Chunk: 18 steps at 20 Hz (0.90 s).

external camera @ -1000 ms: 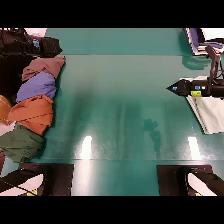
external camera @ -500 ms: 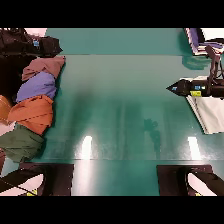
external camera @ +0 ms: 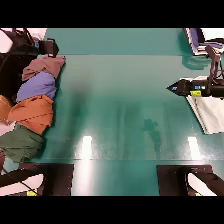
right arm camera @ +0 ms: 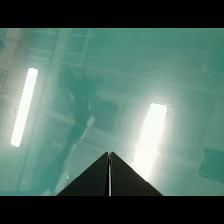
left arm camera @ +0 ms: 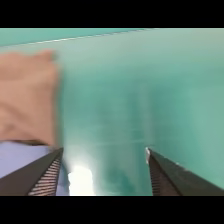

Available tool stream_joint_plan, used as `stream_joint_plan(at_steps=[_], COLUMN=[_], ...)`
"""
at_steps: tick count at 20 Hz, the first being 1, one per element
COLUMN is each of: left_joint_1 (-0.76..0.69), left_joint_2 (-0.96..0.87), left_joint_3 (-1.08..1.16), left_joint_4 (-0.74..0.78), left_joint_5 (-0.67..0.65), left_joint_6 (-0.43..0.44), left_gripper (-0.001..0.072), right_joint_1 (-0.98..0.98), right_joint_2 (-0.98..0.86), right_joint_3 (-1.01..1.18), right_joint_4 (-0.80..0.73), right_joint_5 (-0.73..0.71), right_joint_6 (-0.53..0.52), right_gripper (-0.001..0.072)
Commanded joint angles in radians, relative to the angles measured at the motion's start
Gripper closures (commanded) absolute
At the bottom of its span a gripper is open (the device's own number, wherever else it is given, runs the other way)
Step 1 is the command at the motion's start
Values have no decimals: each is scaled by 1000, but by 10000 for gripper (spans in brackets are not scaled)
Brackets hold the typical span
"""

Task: Fold the shirts.

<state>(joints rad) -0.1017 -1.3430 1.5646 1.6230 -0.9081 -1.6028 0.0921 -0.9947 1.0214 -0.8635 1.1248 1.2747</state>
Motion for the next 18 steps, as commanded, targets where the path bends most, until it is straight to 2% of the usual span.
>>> stream_joint_plan(at_steps=[1,9,18], left_joint_1=[75,192,211], left_joint_2=[-130,-388,-493], left_joint_3=[0,44,100], left_joint_4=[125,118,120], left_joint_5=[61,183,226], left_joint_6=[-79,-71,-65], left_gripper=[88,88,102], right_joint_1=[0,0,0], right_joint_2=[0,-1,0], right_joint_3=[1,1,1], right_joint_4=[0,0,0], right_joint_5=[0,4,13], right_joint_6=[0,0,1], right_gripper=[697,696,696])
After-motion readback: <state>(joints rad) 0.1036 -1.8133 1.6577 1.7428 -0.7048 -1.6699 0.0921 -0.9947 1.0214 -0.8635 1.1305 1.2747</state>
